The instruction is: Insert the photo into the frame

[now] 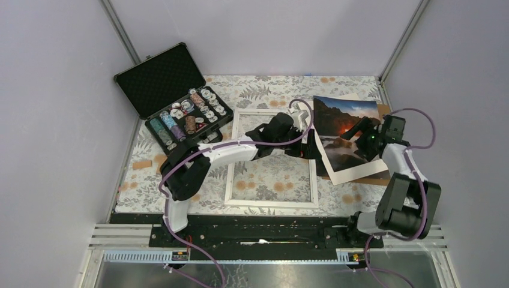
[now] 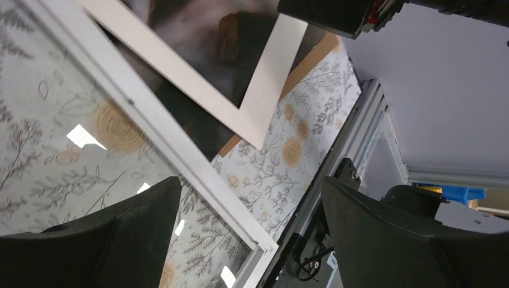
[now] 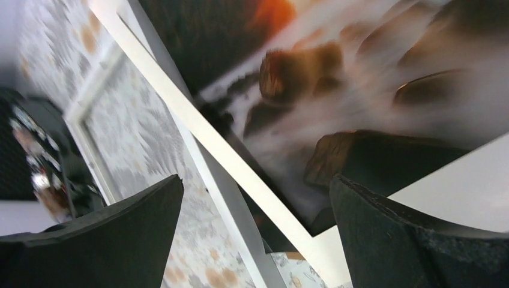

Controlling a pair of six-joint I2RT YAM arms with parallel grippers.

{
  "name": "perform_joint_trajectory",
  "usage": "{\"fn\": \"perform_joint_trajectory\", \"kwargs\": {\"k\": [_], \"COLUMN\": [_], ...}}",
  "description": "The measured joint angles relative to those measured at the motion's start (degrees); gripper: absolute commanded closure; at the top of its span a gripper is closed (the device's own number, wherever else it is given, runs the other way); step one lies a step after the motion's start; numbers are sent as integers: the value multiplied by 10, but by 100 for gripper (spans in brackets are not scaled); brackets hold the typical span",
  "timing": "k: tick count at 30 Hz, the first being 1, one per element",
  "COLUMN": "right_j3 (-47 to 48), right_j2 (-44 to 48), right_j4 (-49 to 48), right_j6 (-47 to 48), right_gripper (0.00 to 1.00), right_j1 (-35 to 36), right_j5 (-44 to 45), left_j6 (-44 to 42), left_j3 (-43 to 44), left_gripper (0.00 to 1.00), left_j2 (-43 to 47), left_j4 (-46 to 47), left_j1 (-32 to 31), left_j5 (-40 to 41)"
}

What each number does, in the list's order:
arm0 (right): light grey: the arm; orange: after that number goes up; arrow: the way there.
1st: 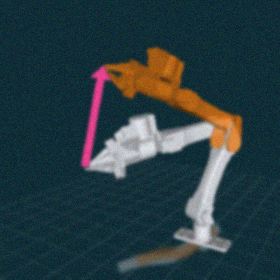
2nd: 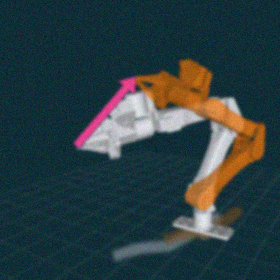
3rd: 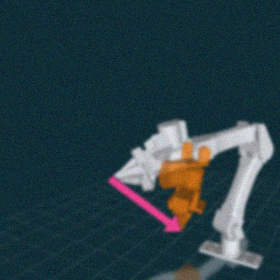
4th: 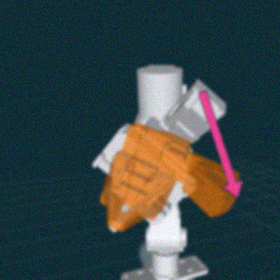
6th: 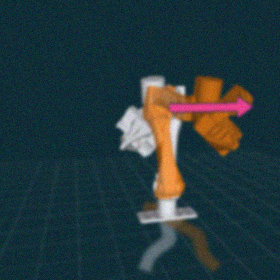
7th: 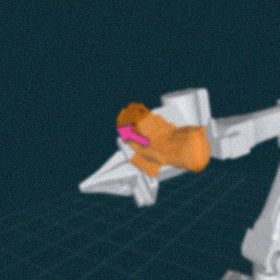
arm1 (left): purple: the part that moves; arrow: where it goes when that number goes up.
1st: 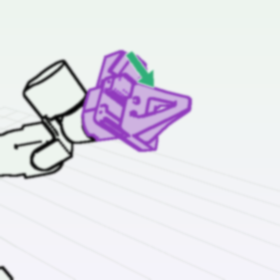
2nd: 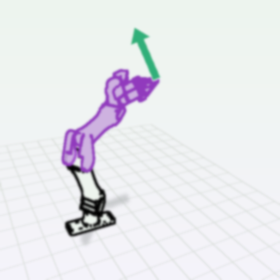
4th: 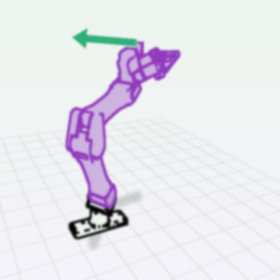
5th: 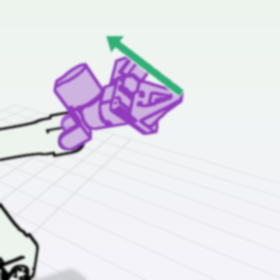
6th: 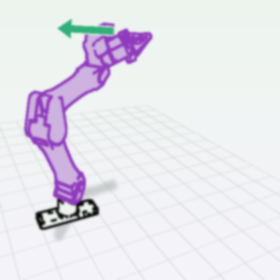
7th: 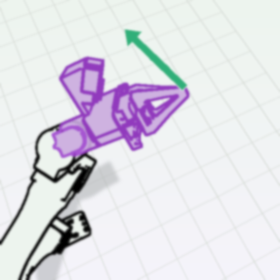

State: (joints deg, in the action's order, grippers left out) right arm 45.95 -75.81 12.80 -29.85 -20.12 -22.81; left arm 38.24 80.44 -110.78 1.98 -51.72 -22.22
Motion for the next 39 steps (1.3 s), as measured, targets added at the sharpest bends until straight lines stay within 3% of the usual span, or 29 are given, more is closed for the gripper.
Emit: {"fn": "perform_joint_trajectory", "kwargs": {"k": [5, 8, 10, 14, 16, 19, 28, 34, 39], "right_j3": [15, 41, 70, 117, 123, 124, 150, 151, 151], "right_j2": [-71, -98, -121, -157, -159, -161, -219, -245, -249], "right_j4": [30, 35, 41, 66, 84, 115, 180, 182, 173], "right_j6": [55, 78, 94, 125, 141, 158, 172, 178, 178], "right_gripper": [2, 10, 17, 21, 31, 37, 41, 40, 47], "right_j1": [100, 166, 195, 246, 281, 323, 392, 428, 447], "right_j5": [30, 52, 79, 174, 224, 279, 404, 457, 525], "left_j6": [39, 33, 15, -47, -79, -132, -231, -247, -249], "left_j3": [-56, -64, -65, -68, -67, -63, -89, -129, -136], "left_gripper": [9, 7, 5, 3, 2, 2, 1, 1, 1], "left_j2": [9, 26, 53, 152, 201, 266, 329, 346, 347], "left_j4": [27, 3, -25, -96, -119, -156, -204, -204, -203], "left_j1": [2, 5, 7, 8, 10, 13, 18, 18, 18], "left_j5": [13, 11, 12, 28, 37, 59, 138, 146, 145]}}
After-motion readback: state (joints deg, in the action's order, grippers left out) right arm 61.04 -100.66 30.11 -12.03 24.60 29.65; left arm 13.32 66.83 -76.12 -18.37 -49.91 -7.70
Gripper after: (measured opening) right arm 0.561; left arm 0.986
